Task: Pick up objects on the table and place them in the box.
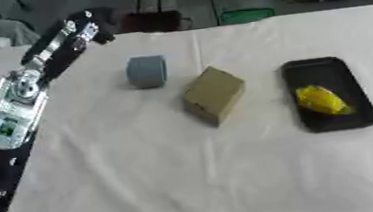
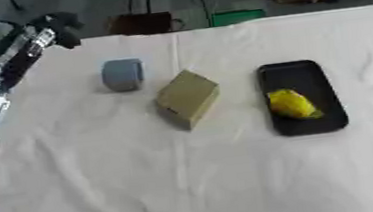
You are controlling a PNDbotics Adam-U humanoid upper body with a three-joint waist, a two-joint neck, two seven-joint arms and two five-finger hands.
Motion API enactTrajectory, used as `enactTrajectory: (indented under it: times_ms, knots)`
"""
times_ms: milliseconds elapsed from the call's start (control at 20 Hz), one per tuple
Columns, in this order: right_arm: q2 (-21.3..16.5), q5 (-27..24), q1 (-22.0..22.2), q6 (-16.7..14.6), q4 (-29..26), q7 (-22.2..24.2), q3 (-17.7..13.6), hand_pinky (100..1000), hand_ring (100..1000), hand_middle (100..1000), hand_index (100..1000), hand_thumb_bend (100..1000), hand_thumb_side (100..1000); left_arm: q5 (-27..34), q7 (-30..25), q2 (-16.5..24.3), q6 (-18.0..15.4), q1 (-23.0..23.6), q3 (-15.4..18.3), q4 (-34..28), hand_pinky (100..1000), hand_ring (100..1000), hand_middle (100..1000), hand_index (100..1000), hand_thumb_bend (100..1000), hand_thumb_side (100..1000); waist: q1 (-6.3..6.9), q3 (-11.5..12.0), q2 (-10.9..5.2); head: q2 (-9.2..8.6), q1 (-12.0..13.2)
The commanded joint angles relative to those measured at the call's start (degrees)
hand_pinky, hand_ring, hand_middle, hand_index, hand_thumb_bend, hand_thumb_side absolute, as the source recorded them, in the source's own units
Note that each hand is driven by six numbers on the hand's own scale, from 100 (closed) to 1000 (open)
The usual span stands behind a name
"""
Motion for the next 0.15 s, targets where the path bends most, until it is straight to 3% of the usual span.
enactTrajectory:
  times_ms: [50,150]
  knots:
    - [-1.35,0.28,-0.21,-0.10,-1.31,-0.06,-0.66,664,553,766,835,100,635,0.44,0.46,0.47,0.60,-0.44,0.94,-1.53,728,682,759,886,100,986,-0.11,0.02,-0.73,-0.28,0.14]
    - [-1.34,0.33,-0.18,-0.14,-1.31,-0.07,-0.68,664,553,766,835,100,635,0.41,0.46,0.39,0.76,-0.37,0.95,-1.63,728,682,759,886,100,986,-0.11,0.04,-0.71,-0.31,0.09]
